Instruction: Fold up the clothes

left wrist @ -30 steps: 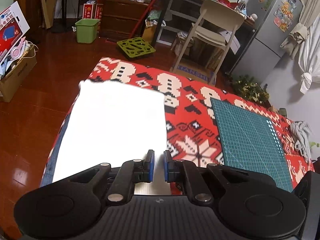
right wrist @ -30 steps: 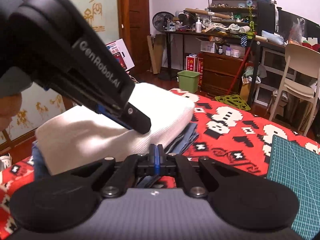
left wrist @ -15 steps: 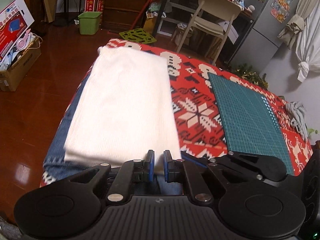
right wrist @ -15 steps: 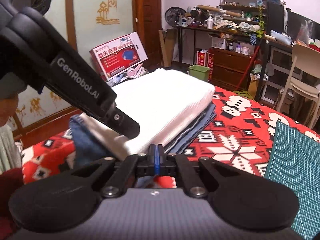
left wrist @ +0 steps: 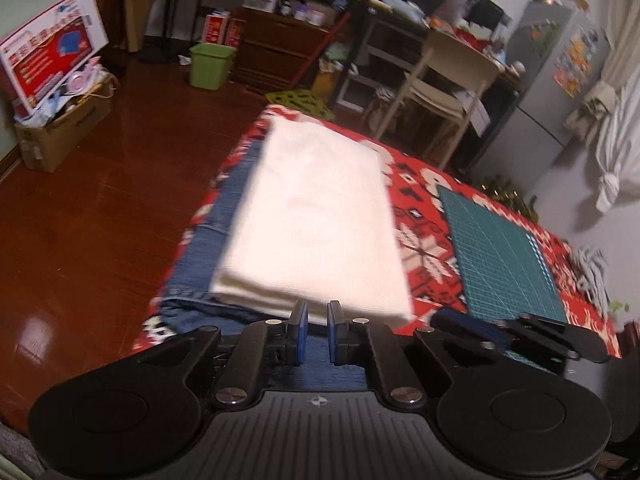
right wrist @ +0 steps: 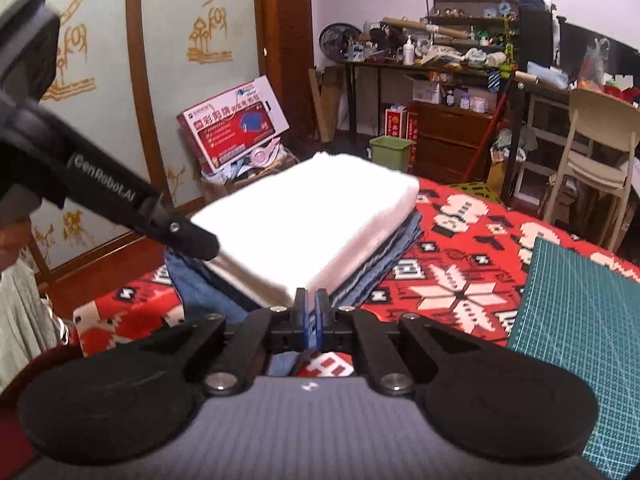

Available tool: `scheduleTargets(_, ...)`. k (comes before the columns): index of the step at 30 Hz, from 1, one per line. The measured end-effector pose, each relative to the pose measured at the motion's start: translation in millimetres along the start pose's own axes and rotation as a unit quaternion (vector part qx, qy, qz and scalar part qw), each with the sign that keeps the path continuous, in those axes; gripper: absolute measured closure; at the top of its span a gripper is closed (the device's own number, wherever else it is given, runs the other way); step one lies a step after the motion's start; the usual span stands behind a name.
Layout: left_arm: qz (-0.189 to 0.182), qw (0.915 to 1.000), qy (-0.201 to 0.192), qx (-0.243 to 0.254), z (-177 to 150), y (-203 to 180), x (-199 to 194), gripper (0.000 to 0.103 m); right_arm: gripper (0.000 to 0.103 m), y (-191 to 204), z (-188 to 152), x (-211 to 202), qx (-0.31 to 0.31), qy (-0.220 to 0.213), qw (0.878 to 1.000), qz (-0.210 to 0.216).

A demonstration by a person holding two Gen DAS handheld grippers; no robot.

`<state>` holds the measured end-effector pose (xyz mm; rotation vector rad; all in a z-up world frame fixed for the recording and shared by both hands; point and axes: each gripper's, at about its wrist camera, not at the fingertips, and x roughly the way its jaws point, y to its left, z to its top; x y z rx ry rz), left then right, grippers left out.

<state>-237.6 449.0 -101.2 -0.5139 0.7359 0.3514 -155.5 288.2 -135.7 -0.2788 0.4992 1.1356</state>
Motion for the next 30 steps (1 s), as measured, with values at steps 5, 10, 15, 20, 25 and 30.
scheduleTargets(5, -0.003, 0.9983, -0.04, -0.042, -3, 30, -11, 0.094, 0.097, 8, 8, -4, -0.012, 0.005, 1.0, 0.001)
scheduleTargets(10, -0.036, 0.9946, -0.062, -0.075, -3, 50, -8, 0.074, 0.096, 15, 15, 3, -0.031, 0.009, 0.999, -0.003)
scheduleTargets(15, -0.054, 0.9924, -0.063, -0.091, 3, 58, 11, 0.074, 0.095, 19, 23, 12, -0.041, 0.01, 0.999, -0.011)
scheduleTargets(20, -0.068, 0.9888, -0.063, -0.117, 4, 66, 25, 0.086, 0.093, 22, 31, 21, -0.045, 0.008, 0.999, -0.02)
scheduleTargets(25, -0.08, 0.9869, -0.078, -0.117, 2, 67, 25, 0.094, 0.091, 23, 39, 28, -0.035, 0.003, 0.999, -0.028)
scheduleTargets(30, -0.076, 0.9865, -0.088, -0.115, -3, 72, 23, 0.095, 0.091, 26, 45, 36, -0.019, 0.006, 1.0, -0.017)
